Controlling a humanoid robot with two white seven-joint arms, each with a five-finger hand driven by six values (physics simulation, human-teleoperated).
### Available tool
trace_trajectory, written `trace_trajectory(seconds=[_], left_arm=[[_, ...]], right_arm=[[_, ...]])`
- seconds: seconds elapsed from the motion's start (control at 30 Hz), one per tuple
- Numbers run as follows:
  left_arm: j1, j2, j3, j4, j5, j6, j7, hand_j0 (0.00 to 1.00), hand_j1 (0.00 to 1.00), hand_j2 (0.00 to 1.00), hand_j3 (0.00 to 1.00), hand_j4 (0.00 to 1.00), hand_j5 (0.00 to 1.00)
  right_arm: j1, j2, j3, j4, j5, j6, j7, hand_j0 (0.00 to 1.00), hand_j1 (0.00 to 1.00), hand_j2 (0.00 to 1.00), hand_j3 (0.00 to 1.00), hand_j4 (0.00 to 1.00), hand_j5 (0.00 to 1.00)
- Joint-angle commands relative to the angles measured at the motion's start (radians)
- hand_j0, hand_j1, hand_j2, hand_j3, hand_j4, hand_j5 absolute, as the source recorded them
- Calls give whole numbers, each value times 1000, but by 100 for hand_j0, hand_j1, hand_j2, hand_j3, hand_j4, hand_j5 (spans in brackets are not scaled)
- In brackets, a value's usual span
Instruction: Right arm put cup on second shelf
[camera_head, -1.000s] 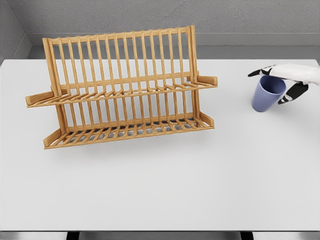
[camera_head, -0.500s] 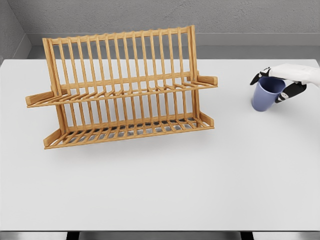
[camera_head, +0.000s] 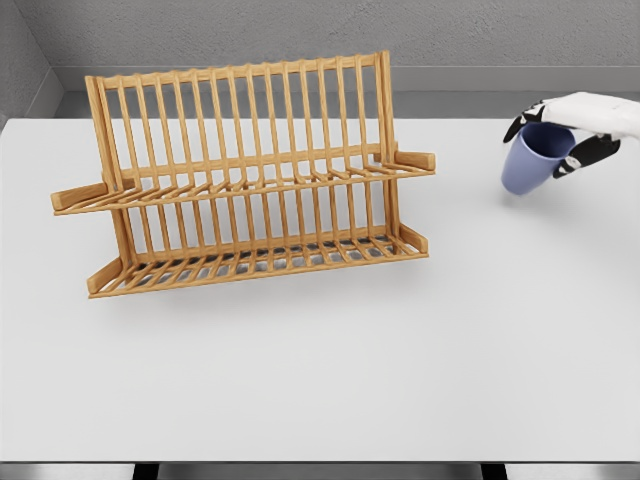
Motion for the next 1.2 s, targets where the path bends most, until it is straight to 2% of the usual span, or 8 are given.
trace_trajectory(seconds=[0.0, 0.1, 0.2, 0.3, 0.43, 0.7, 0.9, 1.17], left_arm=[[0, 0, 0, 0, 0, 0, 0, 100, 100, 100, 100, 100, 100], [0, 0, 0, 0, 0, 0, 0, 100, 100, 100, 100, 100, 100], [0, 0, 0, 0, 0, 0, 0, 100, 100, 100, 100, 100, 100], [0, 0, 0, 0, 0, 0, 0, 100, 100, 100, 100, 100, 100], [0, 0, 0, 0, 0, 0, 1, 100, 100, 100, 100, 100, 100], [0, 0, 0, 0, 0, 0, 0, 100, 100, 100, 100, 100, 100], [0, 0, 0, 0, 0, 0, 1, 100, 100, 100, 100, 100, 100], [0, 0, 0, 0, 0, 0, 0, 100, 100, 100, 100, 100, 100]], right_arm=[[2, -1, -26, -13, -3, 3, 0, 66, 66, 66, 66, 66, 66], [2, 2, -57, -16, 14, 3, 0, 66, 66, 66, 66, 66, 66], [-5, -1, -58, -79, 38, 3, 0, 63, 63, 63, 63, 63, 63], [-5, -1, -58, -83, 42, 3, 0, 63, 63, 63, 63, 63, 63], [-8, -4, -95, -166, 46, 3, 0, 63, 63, 63, 63, 63, 63], [-11, 6, -101, -263, 51, 3, 0, 63, 63, 63, 63, 63, 63], [-9, 10, -101, -366, 51, 3, 0, 63, 63, 63, 63, 63, 63], [-11, 48, -101, -432, 51, 3, 0, 63, 63, 63, 63, 63, 63]])
